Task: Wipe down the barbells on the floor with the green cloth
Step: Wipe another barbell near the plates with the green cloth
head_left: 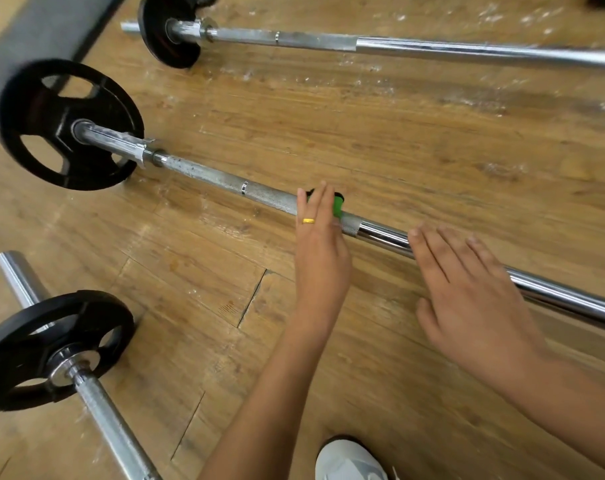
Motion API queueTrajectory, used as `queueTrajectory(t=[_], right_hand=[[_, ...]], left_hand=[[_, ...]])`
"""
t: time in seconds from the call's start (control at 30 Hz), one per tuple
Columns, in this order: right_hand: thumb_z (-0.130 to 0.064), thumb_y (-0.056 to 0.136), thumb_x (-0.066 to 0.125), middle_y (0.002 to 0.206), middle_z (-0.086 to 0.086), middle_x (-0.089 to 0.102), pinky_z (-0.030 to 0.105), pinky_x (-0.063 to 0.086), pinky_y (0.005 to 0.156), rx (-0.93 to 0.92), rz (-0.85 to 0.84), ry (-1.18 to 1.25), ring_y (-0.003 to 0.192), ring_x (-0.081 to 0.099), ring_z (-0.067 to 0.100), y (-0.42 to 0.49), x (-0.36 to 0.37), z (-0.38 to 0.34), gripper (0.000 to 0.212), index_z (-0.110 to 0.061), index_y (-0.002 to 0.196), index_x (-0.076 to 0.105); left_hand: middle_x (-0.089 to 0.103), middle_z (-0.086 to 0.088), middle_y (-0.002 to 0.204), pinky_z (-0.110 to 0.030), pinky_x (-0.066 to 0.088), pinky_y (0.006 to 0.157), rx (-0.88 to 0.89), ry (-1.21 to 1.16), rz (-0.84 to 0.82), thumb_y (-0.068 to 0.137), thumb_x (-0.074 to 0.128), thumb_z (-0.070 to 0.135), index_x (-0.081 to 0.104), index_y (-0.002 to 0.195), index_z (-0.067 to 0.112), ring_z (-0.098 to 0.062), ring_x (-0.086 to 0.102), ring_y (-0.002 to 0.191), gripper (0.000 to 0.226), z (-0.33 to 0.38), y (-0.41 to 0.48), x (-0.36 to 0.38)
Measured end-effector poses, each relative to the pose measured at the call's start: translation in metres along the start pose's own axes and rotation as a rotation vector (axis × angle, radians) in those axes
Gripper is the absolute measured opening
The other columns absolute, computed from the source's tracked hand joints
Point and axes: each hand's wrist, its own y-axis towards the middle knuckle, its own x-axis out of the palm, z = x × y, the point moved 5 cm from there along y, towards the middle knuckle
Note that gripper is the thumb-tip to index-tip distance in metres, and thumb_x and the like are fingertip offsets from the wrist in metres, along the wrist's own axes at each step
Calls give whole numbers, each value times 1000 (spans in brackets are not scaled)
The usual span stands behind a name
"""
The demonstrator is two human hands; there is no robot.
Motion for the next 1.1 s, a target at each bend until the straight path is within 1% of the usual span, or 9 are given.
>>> queueTrajectory(t=[0.23, 0.43, 0.57, 0.67, 0.73, 0.8, 0.87, 1.0, 1.1], right_hand=[[-28, 87, 44, 164, 14, 22, 49, 15, 124, -16, -29, 33, 151, 24, 30, -14, 2, -6, 81, -4, 159, 15], [-27, 85, 47, 163, 14, 25, 48, 21, 122, -12, -91, 111, 150, 28, 29, -21, -5, -20, 81, -3, 158, 20], [-33, 88, 44, 164, 9, 22, 39, 16, 122, -37, -151, 142, 151, 25, 22, -20, -9, -21, 79, -7, 159, 19], [-39, 99, 35, 162, -3, -13, 29, -2, 124, -136, -196, 167, 151, -13, 10, -7, -5, -15, 77, -20, 153, -17], [-45, 100, 35, 156, -7, -26, 26, -11, 121, -201, -240, 171, 147, -26, 8, 0, -3, -13, 83, -23, 148, -28], [-48, 100, 34, 154, -8, -30, 24, -12, 120, -229, -250, 163, 147, -28, 8, 2, -4, -16, 85, -23, 148, -31], [-49, 100, 32, 152, -10, -32, 23, -11, 119, -221, -246, 183, 144, -31, 6, 1, -6, -18, 84, -24, 148, -33], [-49, 100, 32, 154, -12, -30, 23, -5, 121, -195, -262, 250, 144, -29, 3, -2, -4, -18, 82, -24, 155, -23], [-44, 98, 39, 161, -9, -19, 24, -2, 121, -203, -239, 270, 146, -24, 4, -4, -2, -18, 82, -22, 157, -15]], left_hand=[[26, 2, 165, -36, 22, 125, 77, 18, -65, 108, 36, 8, 32, 157, 11, -13, -1, 156, 49, 8, -29, 6], [30, -2, 163, -11, 14, 116, -71, 13, 92, 107, 35, 2, 36, 154, 7, -4, -1, 150, 48, -12, -14, -16], [32, -3, 162, -30, 26, 122, 61, -7, 30, 105, 38, -1, 37, 153, 4, -15, 4, 156, 48, 3, -45, -1], [30, -3, 164, -23, 23, 121, 43, 1, 27, 106, 37, 1, 36, 154, 5, -13, 5, 155, 48, -8, -40, -9], [30, -4, 164, -21, 18, 121, -55, -14, 62, 107, 37, 4, 37, 154, 5, -11, 4, 153, 46, -19, -28, -20], [36, -8, 160, -30, 22, 123, -98, 10, 65, 106, 37, 2, 43, 150, 2, -18, 6, 154, 44, -21, -22, -27], [44, -10, 154, -39, 28, 121, -15, 56, -4, 104, 40, -2, 48, 145, -1, -27, 12, 155, 42, -12, -25, -27], [46, -6, 153, -22, 29, 115, 223, 163, -153, 102, 40, -2, 49, 145, 2, -22, 18, 153, 45, -3, -46, -25], [45, -7, 153, -21, 24, 120, 213, 162, -169, 102, 38, -3, 48, 146, 3, -16, 16, 151, 46, -17, -34, -34]])
